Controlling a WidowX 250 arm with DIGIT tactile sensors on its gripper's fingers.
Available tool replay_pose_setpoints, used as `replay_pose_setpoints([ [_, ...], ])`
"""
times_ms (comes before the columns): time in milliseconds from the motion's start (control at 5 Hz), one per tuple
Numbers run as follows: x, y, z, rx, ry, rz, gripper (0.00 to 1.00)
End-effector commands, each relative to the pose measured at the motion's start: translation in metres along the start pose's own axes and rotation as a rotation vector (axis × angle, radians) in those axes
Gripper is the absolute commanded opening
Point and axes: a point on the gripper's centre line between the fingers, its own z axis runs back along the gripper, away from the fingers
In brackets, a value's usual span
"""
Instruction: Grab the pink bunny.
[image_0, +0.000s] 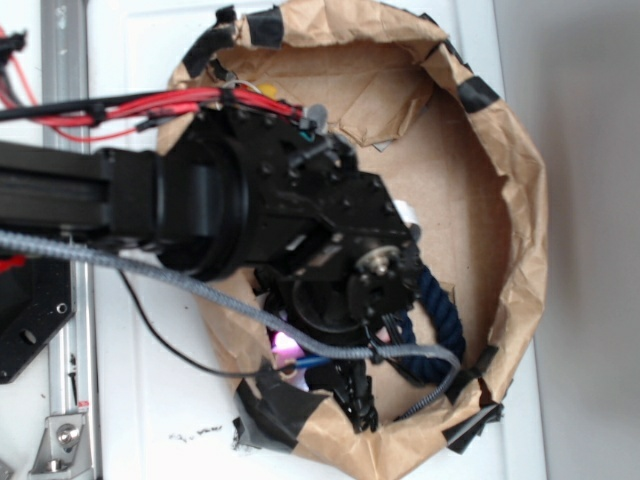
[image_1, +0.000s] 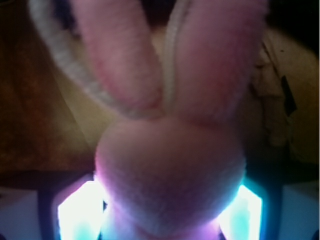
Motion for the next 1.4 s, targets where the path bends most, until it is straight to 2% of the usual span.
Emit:
replay_pose_setpoints([
  [0, 0.012, 0.009, 0.010, -0.006, -0.030, -0.018, 0.00],
  [200, 0.036, 0.021, 0.046, 0.219, -0.139, -0.004, 0.00],
  [400, 0.039, 0.044, 0.107, 0.307, -0.307, 0.034, 0.00],
  [600, 0.031, 0.045, 0.155, 0.261, -0.332, -0.102, 0.00],
  [800, 0.004, 0.030, 0.176, 0.494, -0.424, -0.193, 0.00],
  [1000, -0.007, 0.032, 0.169, 0.478, -0.424, -0.235, 0.00],
  [1200, -0.002, 0.028, 0.158, 0.492, -0.418, -0.252, 0.00],
])
